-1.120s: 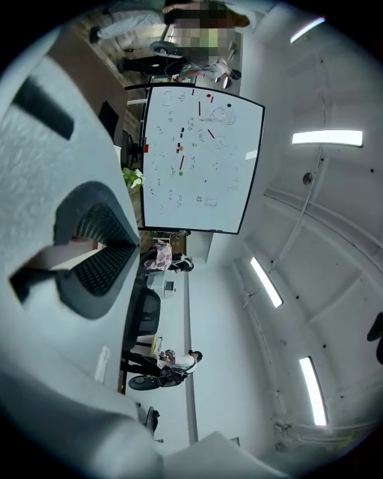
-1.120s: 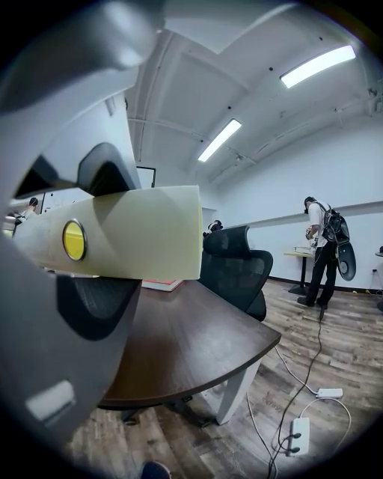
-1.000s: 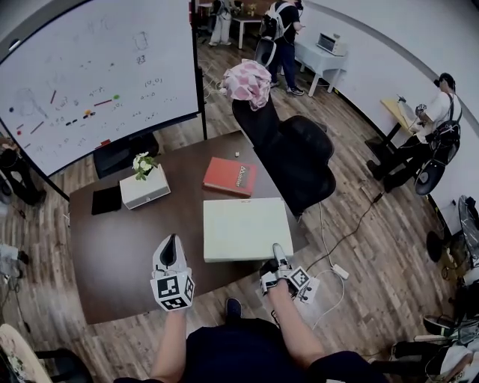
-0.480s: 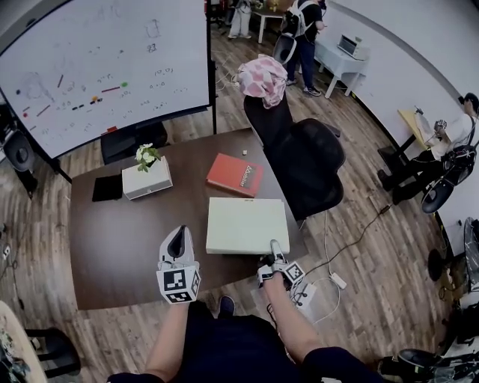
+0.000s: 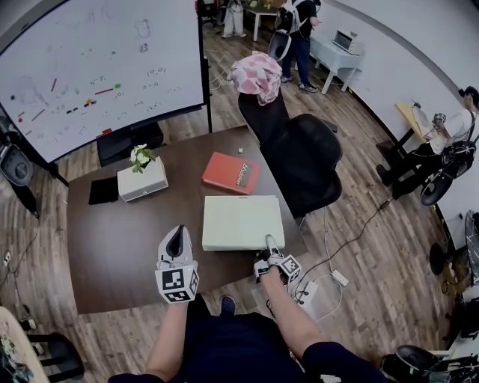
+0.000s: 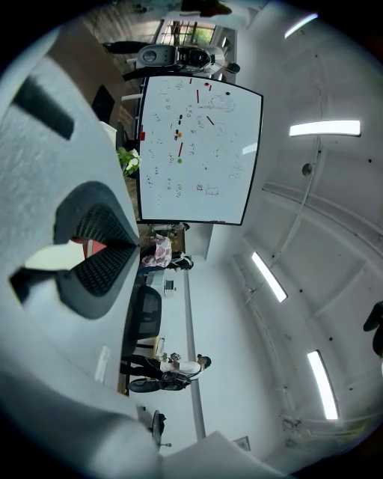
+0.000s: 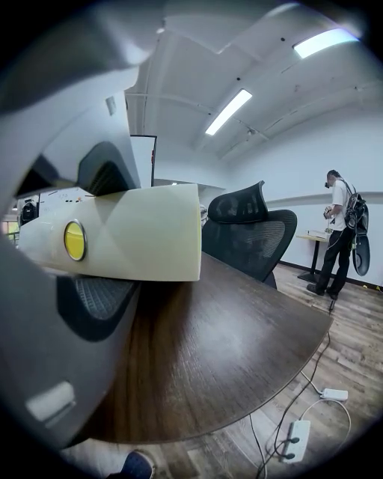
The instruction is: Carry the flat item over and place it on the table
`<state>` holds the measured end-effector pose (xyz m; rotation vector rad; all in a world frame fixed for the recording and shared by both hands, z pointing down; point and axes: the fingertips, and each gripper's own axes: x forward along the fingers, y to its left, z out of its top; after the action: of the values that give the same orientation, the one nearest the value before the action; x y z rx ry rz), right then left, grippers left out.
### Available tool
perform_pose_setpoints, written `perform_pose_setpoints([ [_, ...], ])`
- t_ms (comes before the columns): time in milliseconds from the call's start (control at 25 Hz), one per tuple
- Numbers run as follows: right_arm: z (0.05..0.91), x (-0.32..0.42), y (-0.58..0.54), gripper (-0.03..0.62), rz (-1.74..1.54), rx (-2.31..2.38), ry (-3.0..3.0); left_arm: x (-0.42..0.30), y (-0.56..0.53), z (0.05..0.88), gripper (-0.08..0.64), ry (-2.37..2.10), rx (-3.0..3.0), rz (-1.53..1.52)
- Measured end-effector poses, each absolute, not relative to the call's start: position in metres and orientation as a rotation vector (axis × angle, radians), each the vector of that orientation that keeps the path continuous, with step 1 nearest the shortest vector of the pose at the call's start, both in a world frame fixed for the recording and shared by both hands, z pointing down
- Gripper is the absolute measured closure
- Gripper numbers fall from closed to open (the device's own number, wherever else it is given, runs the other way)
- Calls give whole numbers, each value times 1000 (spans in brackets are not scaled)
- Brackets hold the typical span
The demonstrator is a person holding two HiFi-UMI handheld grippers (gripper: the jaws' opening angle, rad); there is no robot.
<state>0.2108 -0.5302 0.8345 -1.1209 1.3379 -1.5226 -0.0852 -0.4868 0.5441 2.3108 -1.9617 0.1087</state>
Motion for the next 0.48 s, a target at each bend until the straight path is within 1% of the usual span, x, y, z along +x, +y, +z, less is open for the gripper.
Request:
perform_pose_setpoints([
  [120,838,209,-528,299,-1545,-1134,1311,-88,-486,545,565,-1970,2303,112],
  [400,846,213,-534,262,-1592,-1180,1275,-89,-488,542,565,-1971,2301,103],
  [440,848,213,-536,247,-1613,-1205,1266,-89,-490,542,565,-1966,2304,101],
  [480,849,213,-537,201,-1636,-1235,1256,-87,-491,542,565,-1961,2305,99],
])
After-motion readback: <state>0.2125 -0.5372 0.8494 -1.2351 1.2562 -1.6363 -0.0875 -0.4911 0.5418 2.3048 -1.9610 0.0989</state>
